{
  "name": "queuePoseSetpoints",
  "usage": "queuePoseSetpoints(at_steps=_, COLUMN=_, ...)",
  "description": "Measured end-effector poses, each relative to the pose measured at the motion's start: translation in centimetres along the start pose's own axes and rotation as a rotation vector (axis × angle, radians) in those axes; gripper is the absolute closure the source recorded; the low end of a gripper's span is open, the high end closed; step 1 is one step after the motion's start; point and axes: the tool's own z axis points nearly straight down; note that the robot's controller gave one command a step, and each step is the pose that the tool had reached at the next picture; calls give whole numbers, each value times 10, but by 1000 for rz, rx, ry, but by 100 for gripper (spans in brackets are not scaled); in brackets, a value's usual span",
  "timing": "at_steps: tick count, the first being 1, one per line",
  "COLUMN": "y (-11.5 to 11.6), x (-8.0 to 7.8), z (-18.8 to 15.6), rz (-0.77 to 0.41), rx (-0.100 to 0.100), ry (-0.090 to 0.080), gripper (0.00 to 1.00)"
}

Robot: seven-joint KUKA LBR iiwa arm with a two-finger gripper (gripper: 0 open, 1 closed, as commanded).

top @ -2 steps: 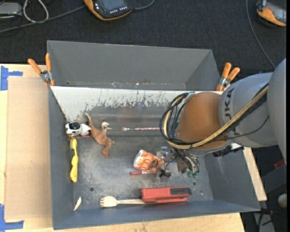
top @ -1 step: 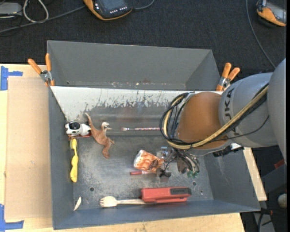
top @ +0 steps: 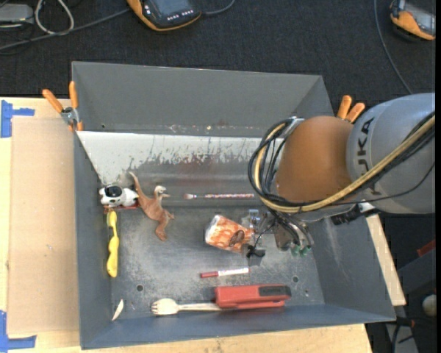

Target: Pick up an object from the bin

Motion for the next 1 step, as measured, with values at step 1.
queuePoseSetpoints(at_steps=1, y=4, x=6, z=-99, rz=0, rx=0, ry=9, gripper=100)
